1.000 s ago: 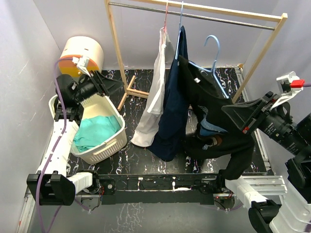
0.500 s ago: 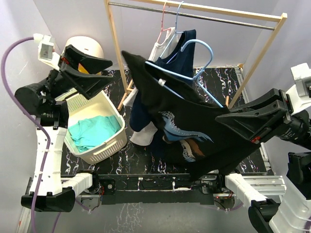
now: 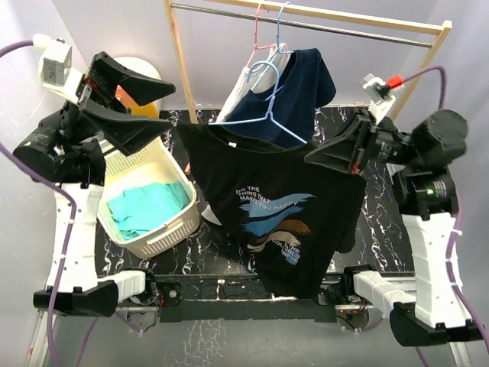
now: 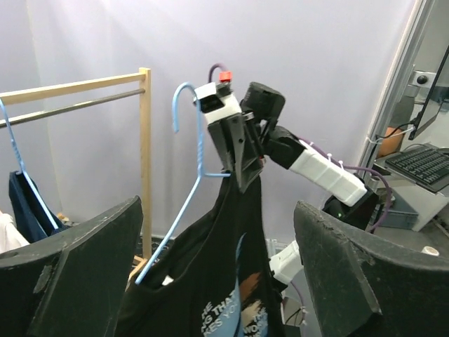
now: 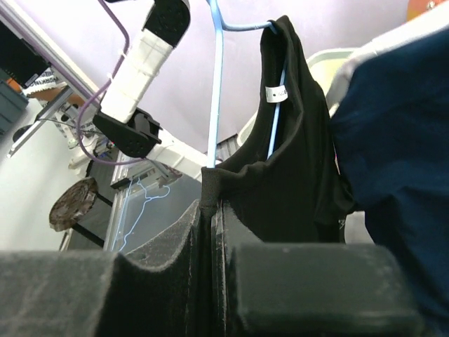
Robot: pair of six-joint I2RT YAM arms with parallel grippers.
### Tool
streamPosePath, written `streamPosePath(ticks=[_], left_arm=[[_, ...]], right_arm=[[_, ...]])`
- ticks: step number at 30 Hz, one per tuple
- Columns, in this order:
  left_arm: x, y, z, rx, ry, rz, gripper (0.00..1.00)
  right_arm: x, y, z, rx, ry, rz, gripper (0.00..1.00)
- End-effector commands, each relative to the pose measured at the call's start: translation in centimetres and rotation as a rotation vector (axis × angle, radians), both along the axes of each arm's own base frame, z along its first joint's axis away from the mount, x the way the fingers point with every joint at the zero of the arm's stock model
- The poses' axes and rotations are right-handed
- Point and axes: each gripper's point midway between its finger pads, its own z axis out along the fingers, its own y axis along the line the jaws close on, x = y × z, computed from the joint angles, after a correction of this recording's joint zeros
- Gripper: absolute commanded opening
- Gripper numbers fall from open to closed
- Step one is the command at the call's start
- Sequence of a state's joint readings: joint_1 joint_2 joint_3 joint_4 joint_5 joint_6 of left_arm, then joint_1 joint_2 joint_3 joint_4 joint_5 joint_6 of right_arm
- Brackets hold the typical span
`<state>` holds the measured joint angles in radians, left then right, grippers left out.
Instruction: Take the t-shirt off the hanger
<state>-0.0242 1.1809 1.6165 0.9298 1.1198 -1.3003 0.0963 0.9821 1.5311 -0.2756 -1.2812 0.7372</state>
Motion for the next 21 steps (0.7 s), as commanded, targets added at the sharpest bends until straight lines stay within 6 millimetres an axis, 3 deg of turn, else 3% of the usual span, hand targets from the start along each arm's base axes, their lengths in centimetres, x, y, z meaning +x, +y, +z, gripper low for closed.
streamPosePath(ticks=[1,5,9,17,21], left_arm=[[1.9,-0.9,-1.7,0.027,0.037,-0.074,0.86],[5.2,-4.6,-5.2,0.122,0.131,-0.148,0.85],[6.4,-8.3,-7.1,0.19,0.124,-0.171,0.86],[6.1,-12.4,-7.6,0.204,0.129,-0.256,0.85],[5.5,-13.5,-7.5,0.199,0.113,-0.284,0.85]], right_arm=[[-0.5,0.0,0.2,-0.001,-0.137,0.046,0.08],[0.9,0.2,-1.1,-0.01,-0.098,0.05,0.08],[1.9,0.2,-2.1,-0.023,-0.078,0.035,0.08],[3.1,0.2,-3.0,-0.034,-0.058,0.024,0.08],[4.0,0.3,-3.7,-0.045,-0.036,0.003,0.08]])
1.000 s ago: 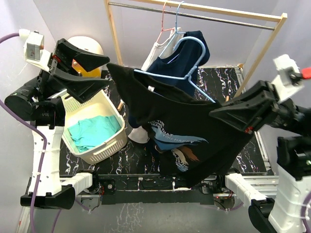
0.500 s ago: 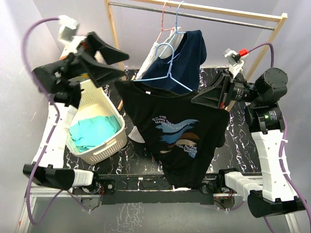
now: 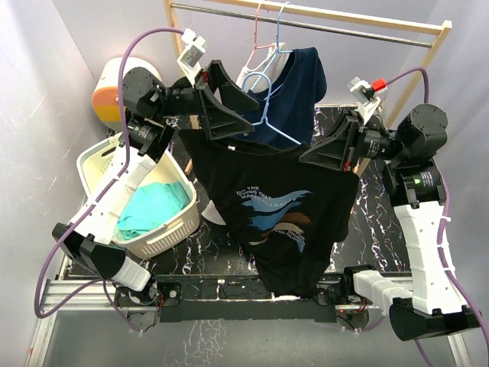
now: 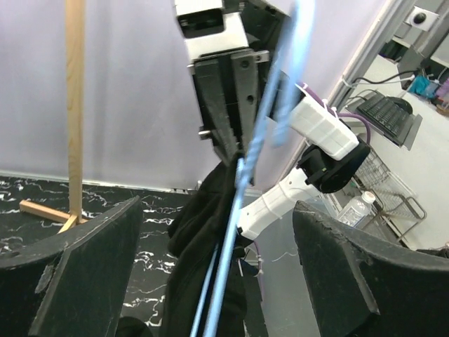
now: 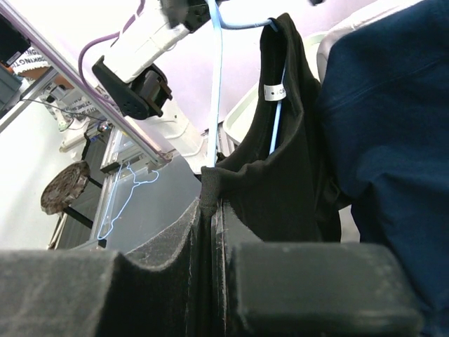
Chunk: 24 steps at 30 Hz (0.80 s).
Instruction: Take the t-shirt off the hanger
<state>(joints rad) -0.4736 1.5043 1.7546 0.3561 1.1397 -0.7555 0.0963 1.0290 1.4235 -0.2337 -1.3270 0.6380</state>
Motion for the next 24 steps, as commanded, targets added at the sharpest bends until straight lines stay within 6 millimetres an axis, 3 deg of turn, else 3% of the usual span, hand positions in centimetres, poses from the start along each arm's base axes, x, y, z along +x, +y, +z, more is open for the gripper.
streamPosePath(ticks=[1,9,16,18,19,22,24], left_arm=[[-1.8,-0.6,2.1,-0.046,-0.101,-0.009,0.85],[-1.9,-3.4,1.4,-0.029,-0.086,-0.046,0.78],[-1.7,-4.2,1.4,-0.018,-0.073,-0.062,0.03],[-1.7,-4.0,1.7,-0.015,-0.08,-0.049,0.0],[-1.8,-3.9,1.6,-0.004,-0.078,-0.035,0.0],[-2.0,-2.9,2.2,0.011,-0.108,0.051,0.0],[-2.2,-2.0,2.9,0.011,-0.139,0.115,0.0]], right_arm=[[1.2,-0.1,-0.1,-0.008,-0.042,-0.042,0.08],[2.4,-0.1,-0.8,-0.017,-0.011,-0.071,0.08],[2.5,-0.1,-1.2,-0.025,-0.008,-0.088,0.08],[2.6,-0.2,-1.5,-0.031,-0.004,-0.1,0.08],[2.8,-0.3,-1.7,-0.038,-0.007,-0.119,0.12],[3.0,-0.8,-2.5,-0.07,-0.011,-0.191,0.47],[2.9,-1.2,-3.2,-0.089,-0.011,-0.24,0.59]])
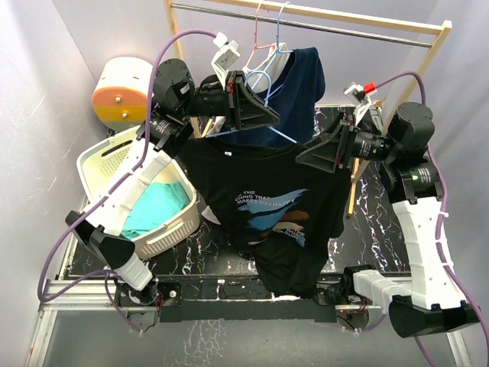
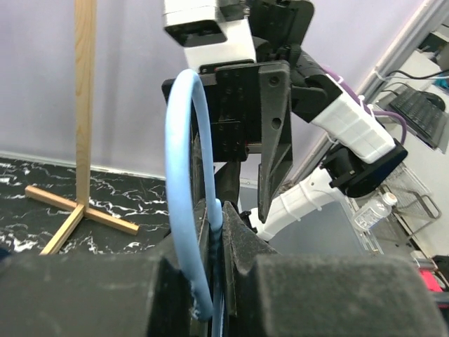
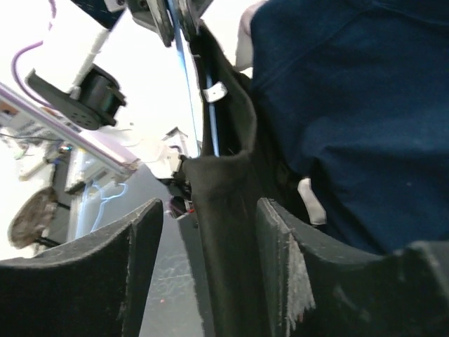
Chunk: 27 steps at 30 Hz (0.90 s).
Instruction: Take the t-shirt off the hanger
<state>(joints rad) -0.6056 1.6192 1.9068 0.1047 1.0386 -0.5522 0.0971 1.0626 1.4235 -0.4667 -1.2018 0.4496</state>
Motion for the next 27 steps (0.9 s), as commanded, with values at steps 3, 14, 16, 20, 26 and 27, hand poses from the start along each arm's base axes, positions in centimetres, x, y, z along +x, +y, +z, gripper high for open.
streamPosePath(ticks=[3,14,16,20,26,27], left_arm=[[-3.9,4.6,5.8,-0.051,-0.197,0.172,0.0],[-7.3,7.0,7.8,-0.08,-0.225,0.176,0.0],[-8.0,7.2,8.0,-0.09,-0.224,0.155,0.0],[-8.2,7.6,7.4,-0.075,-0.213,0.173,0.0],[-7.9,8.1,4.6,-0.009,-0.175,0.222,0.0],[-7.7,8.2,4.1,0.005,-0.165,0.231,0.0]], right_arm=[[-1.5,-1.5,-1.1,-0.069,-0.095,-0.169,0.68],[-4.9,-3.0,-4.3,-0.112,-0.154,-0.27,0.83],[-5.0,-2.8,-4.2,-0.108,-0.166,-0.256,0.71],[-4.3,-3.2,-3.3,-0.118,-0.184,-0.297,0.23],[-3.9,-4.3,-1.1,-0.114,-0.251,-0.408,0.16],[-3.8,-4.5,-0.7,-0.11,-0.259,-0.423,0.13]])
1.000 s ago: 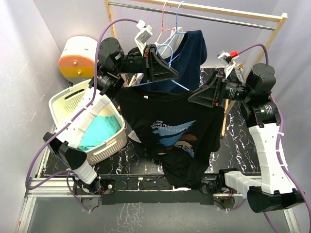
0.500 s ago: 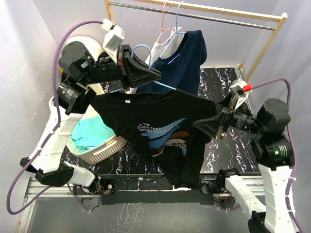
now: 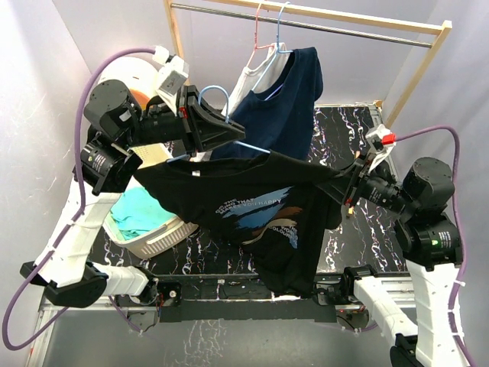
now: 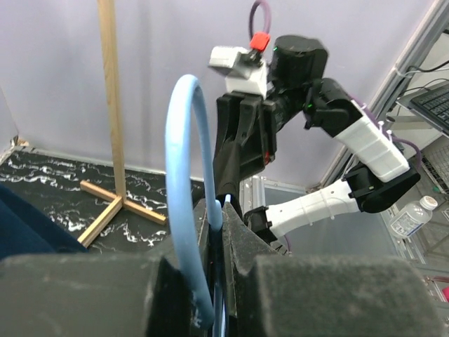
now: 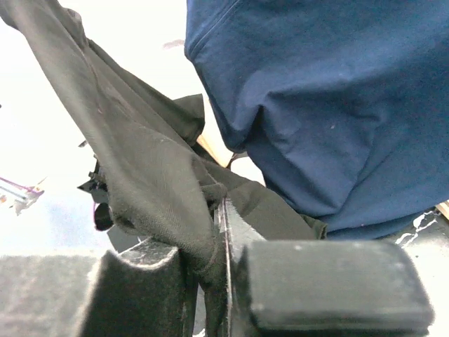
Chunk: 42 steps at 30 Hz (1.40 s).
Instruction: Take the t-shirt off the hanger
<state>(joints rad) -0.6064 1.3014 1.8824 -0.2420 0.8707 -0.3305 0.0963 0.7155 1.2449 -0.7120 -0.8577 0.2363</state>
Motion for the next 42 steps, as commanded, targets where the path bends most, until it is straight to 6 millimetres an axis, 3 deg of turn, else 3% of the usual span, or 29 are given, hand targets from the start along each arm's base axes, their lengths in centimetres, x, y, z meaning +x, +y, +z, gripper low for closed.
streamPosePath(ticks=[1,5,8,17,22,29,33,36,38,40,42], left_arm=[[-0.8,1.1,-0.8,0.017,-0.004,0.049,0.0],[-0.6,1.6,-2.6,0.055,0.023,0.087,0.0],[-1.1,2.1,-3.3,0.061,0.026,0.096,0.0],[-2.8,3.8,-4.5,0.11,0.022,0.119,0.0],[-3.3,5.1,-4.6,0.125,0.002,0.174,0.0],[-3.3,6.0,-3.4,0.108,-0.036,0.231,0.0],[-3.0,6.0,-2.9,0.081,-0.044,0.241,0.0],[-2.5,5.2,-3.1,0.068,-0.03,0.222,0.0],[-1.9,4.3,-3.6,0.069,-0.014,0.195,0.0],[-1.4,3.6,-3.9,0.073,-0.004,0.169,0.0],[-1.2,2.9,-4.3,0.079,0.008,0.14,0.0]], right_arm=[[0.0,-1.2,4.3,0.008,-0.158,-0.105,0.1],[1.0,-3.1,5.4,0.03,-0.148,-0.268,0.08],[2.2,-5.0,5.1,0.025,-0.11,-0.411,0.08],[4.9,-13.4,1.2,-0.016,0.069,-0.946,0.08],[5.4,-16.2,-1.5,-0.091,0.142,-1.109,0.08],[6.4,-15.1,-6.7,-0.172,0.264,-1.043,0.08],[6.3,-12.6,-8.1,-0.187,0.29,-0.887,0.08],[5.1,-7.4,-6.4,-0.139,0.207,-0.553,0.11],[3.5,-4.7,-4.3,-0.097,0.141,-0.373,0.25],[2.3,-3.9,-2.5,-0.084,0.101,-0.311,0.41],[1.5,-4.1,-0.5,-0.089,0.045,-0.308,0.49]])
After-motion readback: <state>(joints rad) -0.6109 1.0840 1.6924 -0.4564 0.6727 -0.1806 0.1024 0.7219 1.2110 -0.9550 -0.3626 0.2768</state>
